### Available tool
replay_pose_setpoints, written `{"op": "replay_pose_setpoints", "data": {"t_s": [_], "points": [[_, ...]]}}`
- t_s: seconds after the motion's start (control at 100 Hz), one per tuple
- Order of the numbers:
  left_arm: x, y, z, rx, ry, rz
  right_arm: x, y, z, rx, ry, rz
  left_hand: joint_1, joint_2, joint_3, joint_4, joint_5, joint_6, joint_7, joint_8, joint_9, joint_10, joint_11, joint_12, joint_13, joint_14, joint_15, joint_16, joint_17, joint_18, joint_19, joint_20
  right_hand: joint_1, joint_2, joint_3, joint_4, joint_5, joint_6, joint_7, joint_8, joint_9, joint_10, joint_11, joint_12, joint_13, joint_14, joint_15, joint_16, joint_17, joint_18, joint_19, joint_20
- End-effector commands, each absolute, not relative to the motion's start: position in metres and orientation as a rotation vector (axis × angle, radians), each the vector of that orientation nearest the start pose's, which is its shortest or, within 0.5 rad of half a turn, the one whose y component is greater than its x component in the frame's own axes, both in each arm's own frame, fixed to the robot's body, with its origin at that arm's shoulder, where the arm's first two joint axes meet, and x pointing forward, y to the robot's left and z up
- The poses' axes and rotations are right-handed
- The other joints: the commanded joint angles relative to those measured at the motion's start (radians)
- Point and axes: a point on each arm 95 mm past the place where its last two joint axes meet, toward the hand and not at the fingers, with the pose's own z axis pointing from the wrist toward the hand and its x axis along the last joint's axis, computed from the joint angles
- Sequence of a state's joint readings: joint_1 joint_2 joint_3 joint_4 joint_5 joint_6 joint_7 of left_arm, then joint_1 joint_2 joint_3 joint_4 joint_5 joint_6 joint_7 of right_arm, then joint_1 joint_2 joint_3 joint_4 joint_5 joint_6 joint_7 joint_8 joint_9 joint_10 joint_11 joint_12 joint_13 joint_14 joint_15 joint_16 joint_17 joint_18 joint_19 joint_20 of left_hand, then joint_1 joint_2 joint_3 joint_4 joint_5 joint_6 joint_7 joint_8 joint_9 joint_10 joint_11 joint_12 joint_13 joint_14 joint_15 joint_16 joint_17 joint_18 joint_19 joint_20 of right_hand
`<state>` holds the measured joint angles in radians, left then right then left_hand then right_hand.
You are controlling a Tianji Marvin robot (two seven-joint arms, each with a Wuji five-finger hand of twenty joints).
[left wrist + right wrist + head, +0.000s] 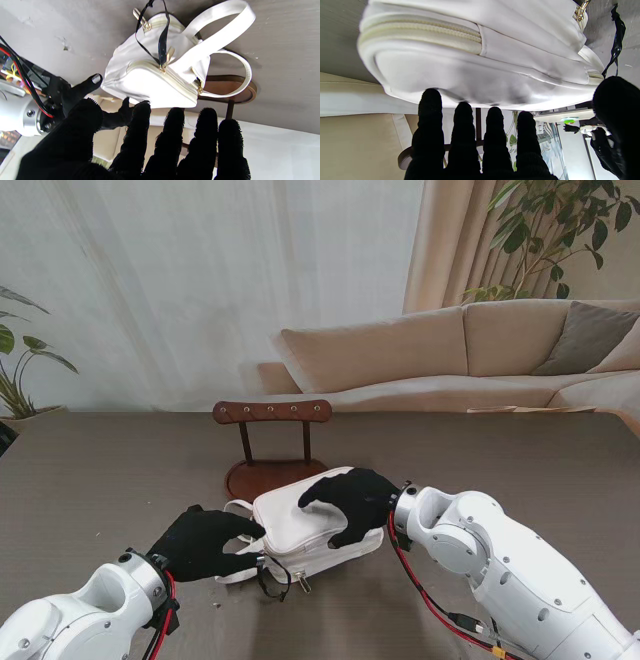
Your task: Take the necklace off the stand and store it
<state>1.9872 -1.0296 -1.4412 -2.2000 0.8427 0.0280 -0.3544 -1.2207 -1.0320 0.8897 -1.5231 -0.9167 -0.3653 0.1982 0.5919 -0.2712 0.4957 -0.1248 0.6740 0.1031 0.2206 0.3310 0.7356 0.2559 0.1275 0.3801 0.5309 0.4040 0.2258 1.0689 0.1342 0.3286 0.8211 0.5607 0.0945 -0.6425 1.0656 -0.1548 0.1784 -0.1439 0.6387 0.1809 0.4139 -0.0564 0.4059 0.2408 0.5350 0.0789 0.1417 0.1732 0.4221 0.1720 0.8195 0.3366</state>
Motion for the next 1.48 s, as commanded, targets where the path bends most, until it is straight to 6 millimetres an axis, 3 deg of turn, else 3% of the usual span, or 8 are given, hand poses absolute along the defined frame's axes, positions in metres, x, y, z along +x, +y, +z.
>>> {"op": "replay_pose_setpoints", "data": {"t_s": [0.0,0.19,0.4,0.74,1.01,1.09,1.47], "points": [[0.290,-0.011,-0.251,-1.421,1.666,-1.546,0.424,0.087,-0.294,0.786,2.101,1.641,-0.022,-0.038,-0.008,0.031,-0.022,0.012,-0.026,-0.012,-0.040,-0.008,-0.006,-0.020,-0.048,0.018,-0.020,-0.019,-0.022,0.000,-0.058,-0.019,-0.035,0.027,-0.053,-0.020,0.012,-0.010,0.011,-0.001,0.012,0.020,0.012,0.011,0.032,0.059,0.037,0.023,-0.298,0.032,-0.021,0.016],[0.300,-0.005,-0.256,-1.433,1.529,-1.663,0.417,0.083,-0.277,0.866,1.972,1.730,-0.022,-0.062,-0.008,0.031,-0.046,0.029,-0.047,-0.020,-0.091,-0.012,-0.021,-0.060,-0.118,0.031,-0.054,-0.107,-0.049,0.003,-0.180,-0.052,-0.001,0.065,-0.093,-0.005,0.067,-0.018,0.024,0.006,0.030,0.028,0.013,0.011,0.043,0.059,0.036,0.027,-0.269,0.043,-0.028,0.035],[0.313,-0.004,-0.266,-1.459,1.386,-1.789,0.408,0.073,-0.267,0.949,1.797,1.840,-0.016,-0.085,0.001,0.030,-0.078,0.043,-0.073,-0.035,-0.124,-0.006,-0.033,-0.083,-0.149,0.047,-0.069,-0.201,-0.054,0.005,-0.278,-0.068,0.020,0.054,-0.083,0.004,0.158,-0.044,0.059,0.026,0.092,0.029,0.028,0.015,0.089,0.059,0.055,0.036,-0.245,0.053,-0.026,0.046],[0.322,-0.005,-0.279,-1.490,1.200,-1.940,0.391,0.048,-0.268,1.071,1.620,1.936,-0.007,-0.135,0.030,0.026,-0.118,0.055,-0.092,-0.048,-0.166,0.000,-0.043,-0.099,-0.191,0.064,-0.086,-0.341,-0.016,0.014,-0.493,-0.101,0.058,0.012,-0.027,0.010,0.254,-0.059,0.083,0.072,0.171,0.029,0.047,0.028,0.151,0.067,0.083,0.068,-0.205,0.064,0.006,0.079],[0.324,-0.005,-0.281,-1.498,1.134,-2.013,0.378,0.029,-0.282,1.240,1.394,2.019,-0.005,-0.141,0.041,0.025,-0.131,0.082,-0.098,-0.050,-0.184,0.006,-0.048,-0.108,-0.210,0.062,-0.092,-0.386,0.005,-0.003,-0.614,-0.096,0.107,-0.029,0.014,0.019,0.336,-0.053,0.070,0.101,0.230,0.036,0.036,0.038,0.184,0.082,0.087,0.085,-0.189,0.086,0.015,0.093],[0.324,-0.005,-0.281,-1.500,1.129,-2.020,0.378,0.023,-0.282,1.247,1.427,1.999,-0.003,-0.139,0.042,0.025,-0.127,0.083,-0.096,-0.049,-0.185,0.006,-0.049,-0.109,-0.209,0.061,-0.093,-0.392,0.003,-0.013,-0.620,-0.094,0.106,0.006,-0.007,0.021,0.306,-0.047,0.042,0.116,0.203,0.032,0.020,0.045,0.165,0.076,0.070,0.087,-0.203,0.071,0.001,0.096],[0.324,-0.006,-0.282,-1.509,1.130,-2.026,0.378,0.017,-0.282,1.232,1.383,2.008,0.001,-0.133,0.038,0.025,-0.114,0.086,-0.092,-0.047,-0.188,0.011,-0.051,-0.115,-0.211,0.065,-0.095,-0.410,-0.004,-0.018,-0.639,-0.093,0.104,-0.014,0.006,0.022,0.321,-0.051,0.038,0.127,0.220,0.030,0.020,0.048,0.173,0.072,0.071,0.090,-0.201,0.076,-0.004,0.103]]}}
